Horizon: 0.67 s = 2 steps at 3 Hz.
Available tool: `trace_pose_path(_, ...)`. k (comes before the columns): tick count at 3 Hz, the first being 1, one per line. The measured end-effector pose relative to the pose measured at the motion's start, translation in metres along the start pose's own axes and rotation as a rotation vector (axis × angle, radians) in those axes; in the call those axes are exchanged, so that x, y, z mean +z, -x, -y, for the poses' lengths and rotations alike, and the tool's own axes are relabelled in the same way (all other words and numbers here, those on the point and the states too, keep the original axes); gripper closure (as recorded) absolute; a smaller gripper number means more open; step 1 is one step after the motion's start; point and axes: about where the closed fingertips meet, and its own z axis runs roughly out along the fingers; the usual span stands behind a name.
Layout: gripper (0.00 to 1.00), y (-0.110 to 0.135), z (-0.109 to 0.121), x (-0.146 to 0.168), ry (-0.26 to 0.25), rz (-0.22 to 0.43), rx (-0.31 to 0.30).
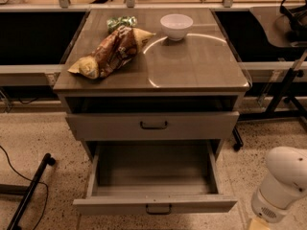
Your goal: Close middle drawer
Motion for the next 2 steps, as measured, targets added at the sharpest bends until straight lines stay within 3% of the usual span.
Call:
trace_pose_path(1, 0.00, -0.010, -0.012, 0.017, 0.007, 0.012, 0.009)
trace_pose_path(2, 0.00, -0.003, -0.030, 0.030, 0.030, -0.001, -0.039)
